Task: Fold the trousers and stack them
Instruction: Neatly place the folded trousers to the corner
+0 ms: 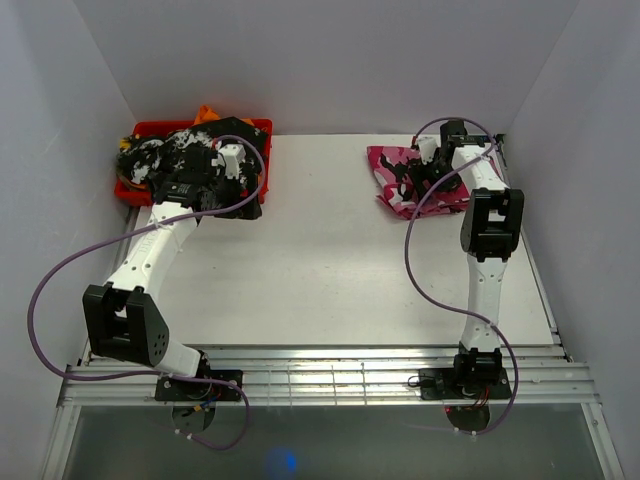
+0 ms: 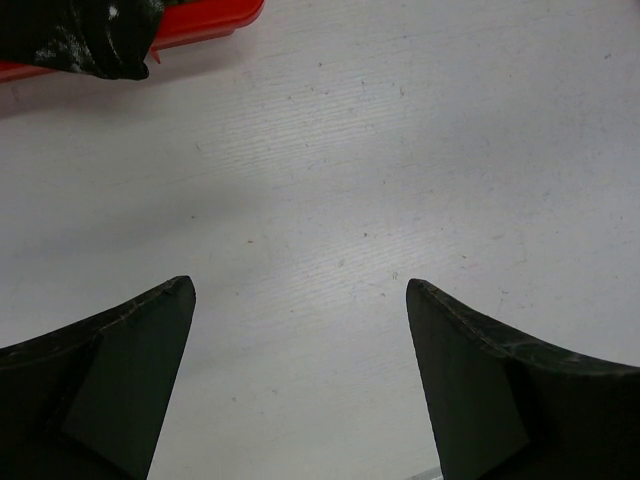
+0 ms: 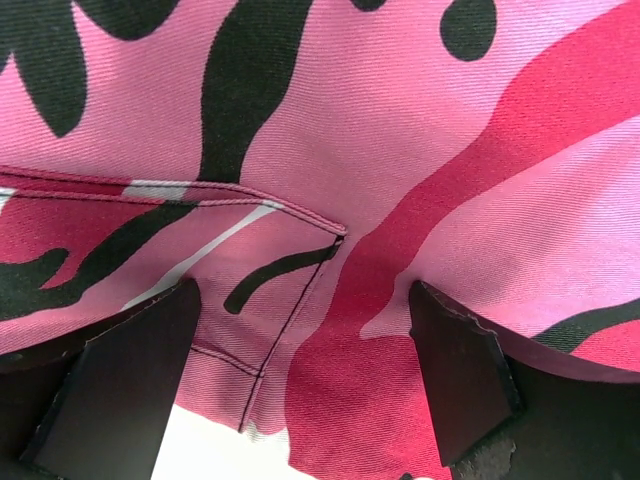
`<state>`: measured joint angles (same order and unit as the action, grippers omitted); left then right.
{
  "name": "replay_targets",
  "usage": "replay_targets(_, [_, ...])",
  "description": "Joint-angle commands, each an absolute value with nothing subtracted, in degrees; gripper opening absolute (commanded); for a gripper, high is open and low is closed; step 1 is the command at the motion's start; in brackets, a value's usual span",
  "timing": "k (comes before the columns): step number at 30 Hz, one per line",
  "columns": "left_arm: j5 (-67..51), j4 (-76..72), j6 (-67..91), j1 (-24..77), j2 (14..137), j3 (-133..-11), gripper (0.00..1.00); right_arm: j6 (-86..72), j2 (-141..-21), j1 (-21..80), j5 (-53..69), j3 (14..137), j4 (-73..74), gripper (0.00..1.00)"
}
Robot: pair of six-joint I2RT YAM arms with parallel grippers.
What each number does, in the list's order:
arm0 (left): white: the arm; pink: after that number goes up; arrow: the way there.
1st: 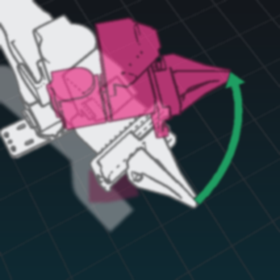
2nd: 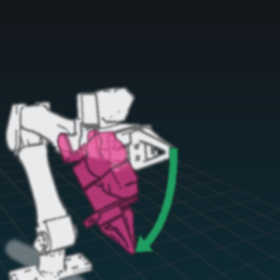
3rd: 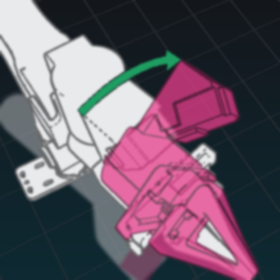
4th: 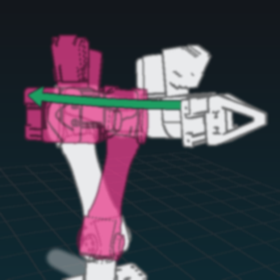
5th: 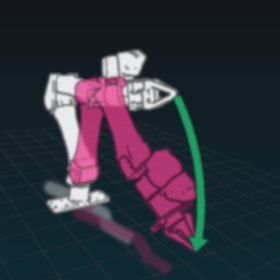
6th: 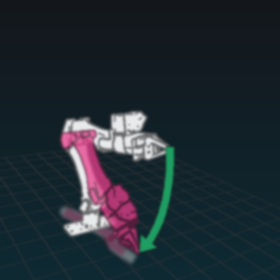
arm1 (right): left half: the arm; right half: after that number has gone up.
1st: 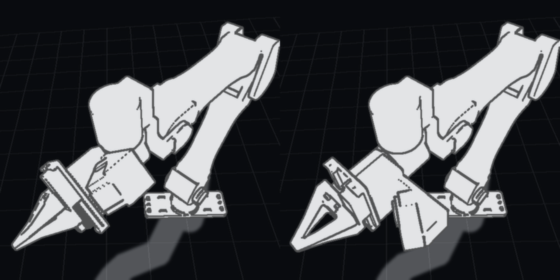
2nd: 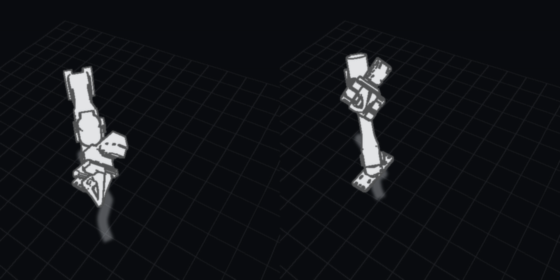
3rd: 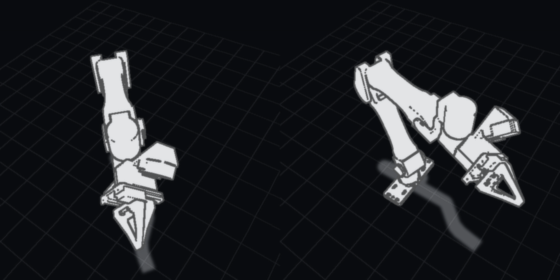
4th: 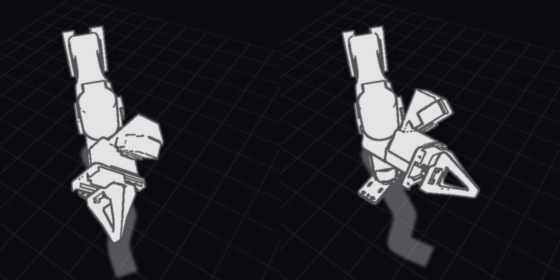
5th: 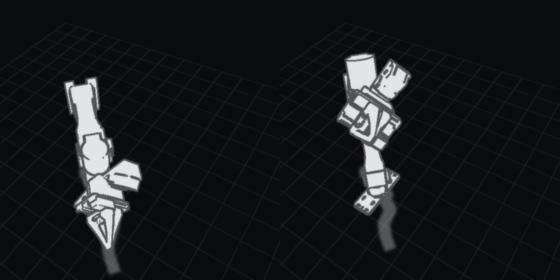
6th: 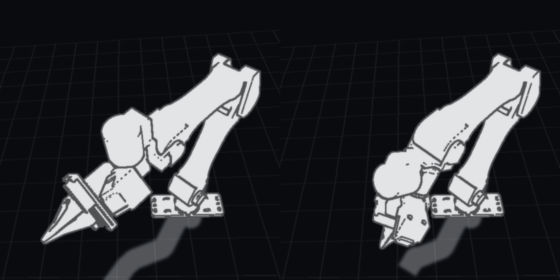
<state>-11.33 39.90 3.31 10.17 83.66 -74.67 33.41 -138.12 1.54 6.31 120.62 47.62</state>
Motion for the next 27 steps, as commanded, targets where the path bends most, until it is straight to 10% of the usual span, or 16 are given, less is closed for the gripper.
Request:
replay_targets(1, [-10.99, 41.13, 2.99, 9.76, 81.74, -75.67, 0.98, 20.41, -146.59, 1.93, -2.78, 123.65, 44.56, 0.90])
replay_targets(27, [-11.95, 42.89, 2.46, 9.05, 84.99, -77.61, 0.98, 31.99, -149.50, -6.50, -1.76, 125.68, 34.98, 0.90])
